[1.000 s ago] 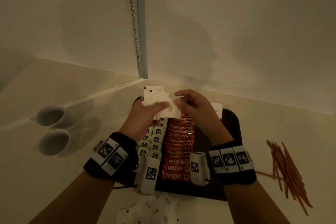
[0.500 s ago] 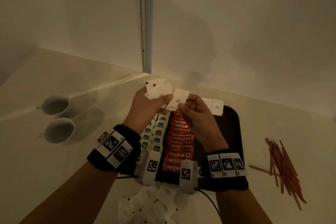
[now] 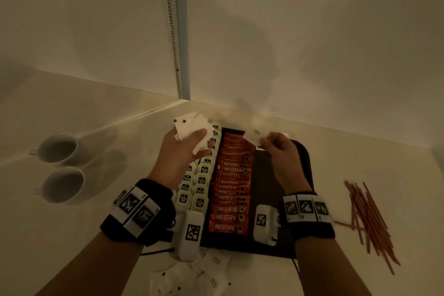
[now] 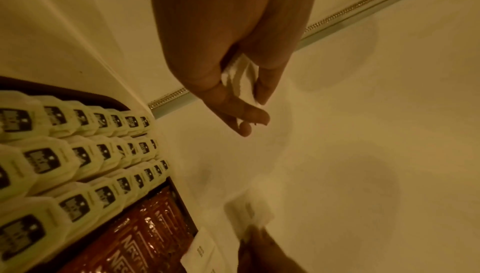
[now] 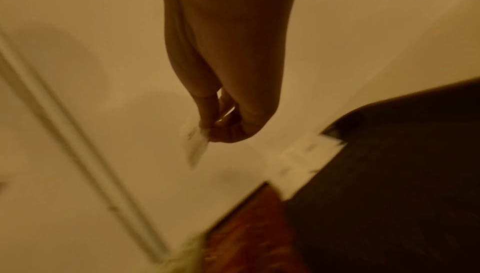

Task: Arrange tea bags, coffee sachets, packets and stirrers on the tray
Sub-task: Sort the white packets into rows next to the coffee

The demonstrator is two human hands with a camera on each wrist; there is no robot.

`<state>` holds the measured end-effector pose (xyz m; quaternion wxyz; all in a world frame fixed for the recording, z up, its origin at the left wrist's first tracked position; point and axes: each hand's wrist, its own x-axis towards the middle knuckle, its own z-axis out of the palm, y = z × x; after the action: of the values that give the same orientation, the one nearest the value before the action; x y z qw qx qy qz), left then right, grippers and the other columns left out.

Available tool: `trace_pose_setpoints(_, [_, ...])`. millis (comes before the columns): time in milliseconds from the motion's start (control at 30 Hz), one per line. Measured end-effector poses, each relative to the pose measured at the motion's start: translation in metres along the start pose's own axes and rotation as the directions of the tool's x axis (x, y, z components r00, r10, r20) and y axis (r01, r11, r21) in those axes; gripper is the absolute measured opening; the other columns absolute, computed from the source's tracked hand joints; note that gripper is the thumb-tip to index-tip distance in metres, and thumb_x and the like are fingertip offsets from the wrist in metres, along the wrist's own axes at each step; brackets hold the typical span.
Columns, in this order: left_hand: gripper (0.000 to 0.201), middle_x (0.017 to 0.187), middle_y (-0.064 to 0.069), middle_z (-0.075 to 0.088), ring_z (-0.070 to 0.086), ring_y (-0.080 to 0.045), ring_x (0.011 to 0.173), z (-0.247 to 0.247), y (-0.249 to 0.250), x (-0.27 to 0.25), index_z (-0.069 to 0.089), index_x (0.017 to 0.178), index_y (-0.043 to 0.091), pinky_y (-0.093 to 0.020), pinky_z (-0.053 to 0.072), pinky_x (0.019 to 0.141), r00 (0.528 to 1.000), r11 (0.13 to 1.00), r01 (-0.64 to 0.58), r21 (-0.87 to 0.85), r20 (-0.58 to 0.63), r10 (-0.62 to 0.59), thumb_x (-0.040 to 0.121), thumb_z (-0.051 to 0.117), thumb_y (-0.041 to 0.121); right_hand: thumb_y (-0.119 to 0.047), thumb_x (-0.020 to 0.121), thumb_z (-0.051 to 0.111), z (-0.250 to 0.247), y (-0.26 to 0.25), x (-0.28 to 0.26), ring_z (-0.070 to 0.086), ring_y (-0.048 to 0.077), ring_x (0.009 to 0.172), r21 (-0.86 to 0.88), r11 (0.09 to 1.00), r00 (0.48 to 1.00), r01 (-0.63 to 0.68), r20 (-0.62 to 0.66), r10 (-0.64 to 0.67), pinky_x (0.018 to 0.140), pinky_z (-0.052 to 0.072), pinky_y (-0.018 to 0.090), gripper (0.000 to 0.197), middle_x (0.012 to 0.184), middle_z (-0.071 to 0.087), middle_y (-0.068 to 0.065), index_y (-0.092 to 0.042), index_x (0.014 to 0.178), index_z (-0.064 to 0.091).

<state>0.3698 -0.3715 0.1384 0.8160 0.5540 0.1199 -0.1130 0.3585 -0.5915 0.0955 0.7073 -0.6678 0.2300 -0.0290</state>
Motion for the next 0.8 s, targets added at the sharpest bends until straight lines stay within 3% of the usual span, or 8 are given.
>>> trace_pose_setpoints(100, [0.02,0.088,-0.003,0.074,0.07,-0.022,0.076,-0.008,-0.002,0.001,0.064,0.106,0.017,-0.022,0.055,0.055,1.0,1.0,0.016,-0.003,-0.01,-0.016,0.089,0.06,0.006,-0.009,0.09,0.058,-0.031,0.03,0.039,0.063,0.028,0.098,-0.343,0.938,0.978,-0.048,-0.208,-0.026,0.084,0.053,0.036,0.007,0.109,0.065,0.015,-0.01,0.097,0.06])
trace_pose_setpoints(233, [0.019,0.091,-0.005,0.073,0.07,-0.023,0.079,-0.011,-0.005,0.002,0.064,0.109,0.014,-0.023,0.056,0.058,0.999,0.999,0.054,0.002,-0.001,-0.054,0.091,0.059,0.01,-0.011,0.092,0.056,-0.048,0.054,0.062,0.058,0.028,0.104,-0.644,0.758,0.977,-0.104,-0.208,-0.042,0.084,0.044,0.031,0.023,0.114,0.062,0.015,-0.002,0.113,0.059])
trace_pose_setpoints(400, [0.02,0.088,-0.003,0.072,0.07,-0.023,0.077,-0.01,-0.005,0.005,0.063,0.111,0.011,-0.023,0.056,0.056,0.996,0.996,0.084,-0.026,-0.012,-0.084,0.092,0.058,0.012,-0.009,0.089,0.059,-0.044,0.06,0.072,0.057,0.027,0.107,-0.671,0.729,0.98,-0.133,-0.197,-0.003,0.084,0.042,0.028,0.022,0.117,0.062,0.013,-0.004,0.111,0.059])
trace_pose_setpoints(567, [0.017,0.104,-0.016,0.066,0.067,-0.031,0.083,-0.01,-0.002,0.007,0.059,0.106,0.01,-0.024,0.055,0.053,0.99,0.983,0.138,-0.12,-0.015,-0.141,0.094,0.048,0.007,-0.009,0.089,0.06,-0.036,0.06,0.077,0.057,0.027,0.105,-0.643,0.755,0.973,-0.131,-0.231,-0.027,0.08,0.04,0.025,0.021,0.114,0.062,0.015,-0.003,0.109,0.059])
trace_pose_setpoints(667, [0.02,0.102,-0.017,0.065,0.066,-0.034,0.085,-0.01,0.001,0.005,0.057,0.102,0.013,-0.025,0.057,0.054,0.984,0.962,0.176,-0.207,0.021,-0.175,0.096,0.039,0.006,-0.008,0.089,0.059,-0.033,0.063,0.079,0.058,0.028,0.102,-0.661,0.737,0.967,-0.14,-0.251,-0.041,0.08,0.043,0.027,0.018,0.11,0.063,0.017,-0.003,0.106,0.059])
trace_pose_setpoints(800, [0.02,0.098,-0.013,0.071,0.07,-0.033,0.083,-0.01,0.003,0.005,0.059,0.107,0.013,-0.027,0.058,0.056,0.984,0.955,0.179,-0.237,0.056,-0.171,0.097,0.043,0.007,-0.01,0.089,0.06,-0.029,0.058,0.076,0.06,0.029,0.1,-0.682,0.721,0.963,-0.123,-0.258,-0.079,0.08,0.048,0.032,0.02,0.105,0.063,0.015,-0.002,0.106,0.056])
